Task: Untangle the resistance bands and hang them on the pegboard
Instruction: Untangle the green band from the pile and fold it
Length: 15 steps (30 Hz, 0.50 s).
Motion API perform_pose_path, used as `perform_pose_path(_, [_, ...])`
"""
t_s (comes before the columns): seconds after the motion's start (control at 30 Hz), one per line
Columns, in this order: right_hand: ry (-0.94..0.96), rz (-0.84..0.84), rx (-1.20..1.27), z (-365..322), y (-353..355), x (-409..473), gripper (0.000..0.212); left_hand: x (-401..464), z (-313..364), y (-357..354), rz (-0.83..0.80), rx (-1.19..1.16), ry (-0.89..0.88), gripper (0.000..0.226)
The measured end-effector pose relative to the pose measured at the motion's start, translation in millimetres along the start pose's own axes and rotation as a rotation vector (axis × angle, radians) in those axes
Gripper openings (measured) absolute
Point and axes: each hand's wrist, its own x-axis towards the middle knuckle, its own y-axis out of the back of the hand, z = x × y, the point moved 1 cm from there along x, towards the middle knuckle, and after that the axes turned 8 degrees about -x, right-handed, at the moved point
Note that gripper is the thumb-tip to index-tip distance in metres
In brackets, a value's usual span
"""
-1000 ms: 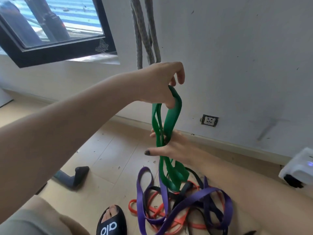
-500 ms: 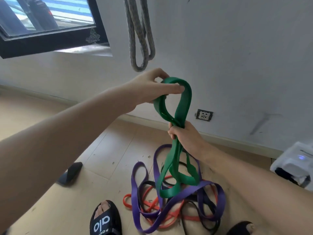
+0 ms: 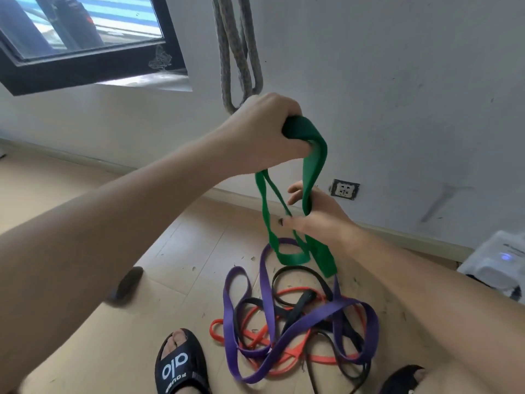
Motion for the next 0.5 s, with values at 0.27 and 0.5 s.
perform_pose_path(0.27, [0.073,-0.09,0.018,-4.9,-16.6,-0.9,0.063,4.0,4.1,30.3,-0.243,0.24,-0.031,0.026])
perform_pose_path(0.5, [0.138,-0.253,0.066,-15.8,-33.8,-2.2,0.082,-1.4,-2.1,43.3,-0.144,0.199,-0.025,0.025])
